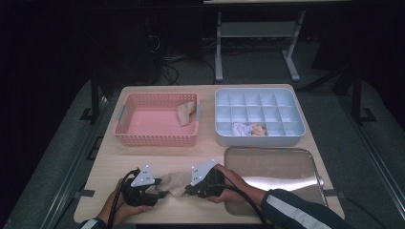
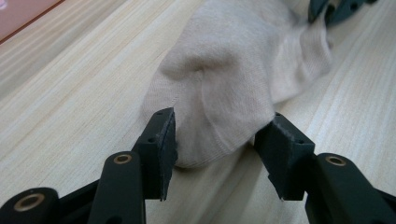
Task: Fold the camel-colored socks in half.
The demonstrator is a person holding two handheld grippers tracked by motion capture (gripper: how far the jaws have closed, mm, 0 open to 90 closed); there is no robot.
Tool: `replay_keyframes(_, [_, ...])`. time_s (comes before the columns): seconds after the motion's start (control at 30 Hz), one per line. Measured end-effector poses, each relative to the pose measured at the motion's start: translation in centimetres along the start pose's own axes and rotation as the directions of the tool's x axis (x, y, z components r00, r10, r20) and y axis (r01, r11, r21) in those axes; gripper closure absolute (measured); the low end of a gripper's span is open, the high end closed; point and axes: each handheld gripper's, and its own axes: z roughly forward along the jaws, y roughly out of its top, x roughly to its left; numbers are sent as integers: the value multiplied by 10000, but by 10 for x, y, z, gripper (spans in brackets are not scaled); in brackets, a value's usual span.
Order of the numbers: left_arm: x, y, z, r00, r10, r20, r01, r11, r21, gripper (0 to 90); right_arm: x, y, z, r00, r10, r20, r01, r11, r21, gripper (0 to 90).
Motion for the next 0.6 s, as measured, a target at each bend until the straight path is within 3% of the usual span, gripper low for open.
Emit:
replay_keyframes(0.13, [1,0,0,10000,15,22,-15,10000,-13,471,-4,-3,-10,10000,65,42,-64,9999,-139,850])
replay_keyframes(0.4, [1,3,3,9999,120,37,-120,9999,51,474,-12,-11,-36,9949,1006,23,-1004,9936,-523,858])
replay_keyframes(0.47, [0,5,3,9999,98,23,-98,9999,91,532,-15,-12,-39,9909,1345,52,-1340,9893,-572,857])
replay_keyframes(0.53, [-1,6,2,9998,129,124,-131,9999,107,646,-18,-14,-40,9886,1476,285,-1460,9879,-521,857])
replay_keyframes(0.6, [-1,7,2,9994,346,32,-347,9993,149,717,-20,-15,-39,9827,1797,439,-1778,9831,-443,855])
